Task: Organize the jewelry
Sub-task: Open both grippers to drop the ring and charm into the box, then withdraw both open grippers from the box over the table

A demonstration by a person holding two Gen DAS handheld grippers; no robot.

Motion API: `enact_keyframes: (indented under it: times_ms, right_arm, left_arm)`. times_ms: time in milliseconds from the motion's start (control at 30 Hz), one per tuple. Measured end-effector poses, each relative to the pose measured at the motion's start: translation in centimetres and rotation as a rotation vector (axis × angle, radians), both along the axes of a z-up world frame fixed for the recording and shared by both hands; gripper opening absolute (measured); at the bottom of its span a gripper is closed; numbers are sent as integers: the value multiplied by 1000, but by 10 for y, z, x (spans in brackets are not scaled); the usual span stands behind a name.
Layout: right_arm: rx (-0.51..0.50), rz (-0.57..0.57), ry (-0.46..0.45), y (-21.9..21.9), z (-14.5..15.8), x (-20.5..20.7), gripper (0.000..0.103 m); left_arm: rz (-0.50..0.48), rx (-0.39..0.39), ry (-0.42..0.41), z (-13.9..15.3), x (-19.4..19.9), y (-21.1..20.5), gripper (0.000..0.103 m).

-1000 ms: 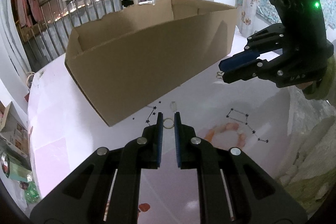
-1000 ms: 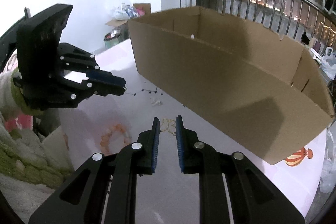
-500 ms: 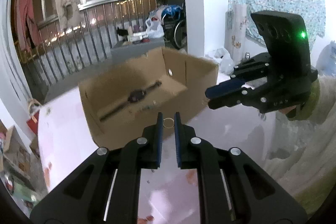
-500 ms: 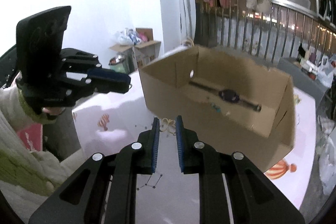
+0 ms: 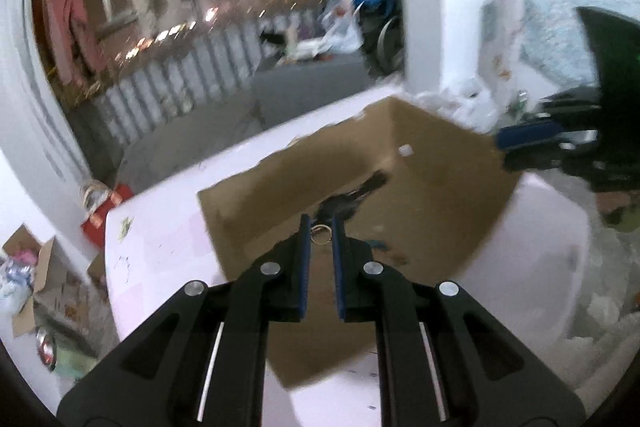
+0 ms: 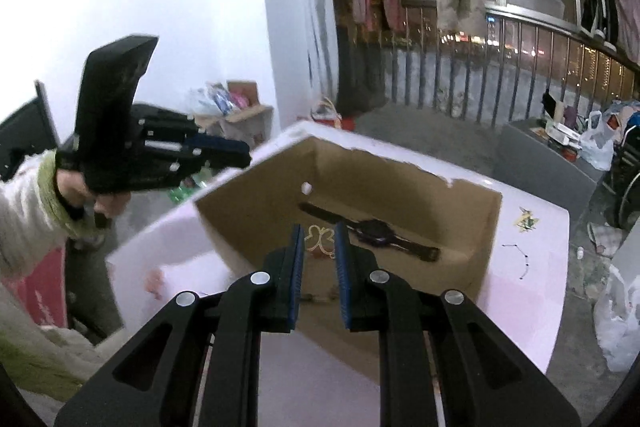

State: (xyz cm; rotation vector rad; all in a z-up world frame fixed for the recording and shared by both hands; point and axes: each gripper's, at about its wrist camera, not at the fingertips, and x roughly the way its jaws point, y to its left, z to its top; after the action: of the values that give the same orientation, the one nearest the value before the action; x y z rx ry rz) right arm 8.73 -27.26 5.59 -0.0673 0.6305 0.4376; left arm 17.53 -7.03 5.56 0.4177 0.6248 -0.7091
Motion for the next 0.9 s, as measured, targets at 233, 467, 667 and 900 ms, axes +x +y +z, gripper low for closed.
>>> enact_keyframes:
  times_ms: [233, 467, 667, 900]
  right_arm:
    - [-6, -25, 135, -11, -31, 35, 16]
    - [-46, -27, 146, -3, -39, 31, 17]
    - [-73, -44, 138, 0, -37, 28, 30]
    - [-71, -60, 105, 1, -28, 18, 41]
  left_arm:
    - [79, 68, 133, -25, 54, -9, 10]
    - [127, 109, 175, -42, 69, -15, 35]
    - [140, 100, 170, -42, 66, -14, 60]
    - [138, 90, 147, -36, 61, -14, 64]
